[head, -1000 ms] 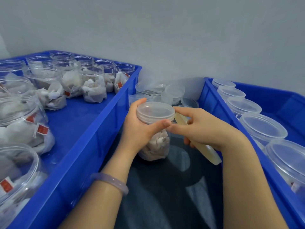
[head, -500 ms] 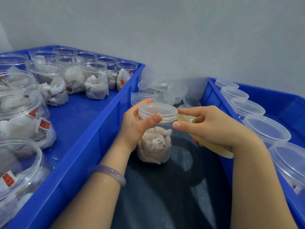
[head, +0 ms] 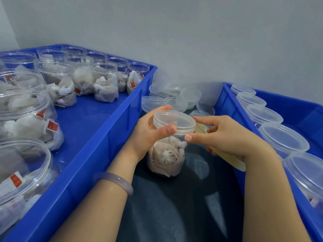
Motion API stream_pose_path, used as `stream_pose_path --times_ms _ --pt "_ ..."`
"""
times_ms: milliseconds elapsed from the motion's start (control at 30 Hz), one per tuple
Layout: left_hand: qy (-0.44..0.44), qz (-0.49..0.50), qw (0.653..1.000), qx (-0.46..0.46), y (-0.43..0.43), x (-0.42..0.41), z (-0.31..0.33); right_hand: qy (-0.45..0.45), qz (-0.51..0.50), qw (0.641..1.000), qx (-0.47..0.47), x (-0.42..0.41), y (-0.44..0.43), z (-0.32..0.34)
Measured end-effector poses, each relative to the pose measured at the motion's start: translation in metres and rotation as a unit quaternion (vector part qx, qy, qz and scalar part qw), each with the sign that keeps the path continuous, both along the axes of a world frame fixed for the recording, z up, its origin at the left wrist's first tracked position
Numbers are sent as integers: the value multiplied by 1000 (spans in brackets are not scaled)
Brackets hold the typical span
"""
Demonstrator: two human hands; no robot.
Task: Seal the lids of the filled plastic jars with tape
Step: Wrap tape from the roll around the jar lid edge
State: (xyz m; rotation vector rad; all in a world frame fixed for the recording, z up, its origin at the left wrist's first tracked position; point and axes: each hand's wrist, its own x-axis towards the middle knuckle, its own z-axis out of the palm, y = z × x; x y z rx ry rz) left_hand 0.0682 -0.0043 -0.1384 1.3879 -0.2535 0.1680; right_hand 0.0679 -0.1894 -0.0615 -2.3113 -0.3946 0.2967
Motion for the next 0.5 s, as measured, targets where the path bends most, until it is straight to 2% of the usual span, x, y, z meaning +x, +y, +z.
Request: stream_pose_path --times_ms 133,267,367,500 --pt "-8 -2 999 54 -7 -3 -2 -10 16 1000 -2 3 -6 -3" --pt "-28 103 991 80 -16 -2 -6 -19 36 999 8 5 -6 -4" --pt "-66 135 983 107 -20 -2 -7 -47 30 998 -33 6 -1 -4" --pt "-62 174 977 106 -22 0 -9 -79 41 994 -55 6 8 -4"
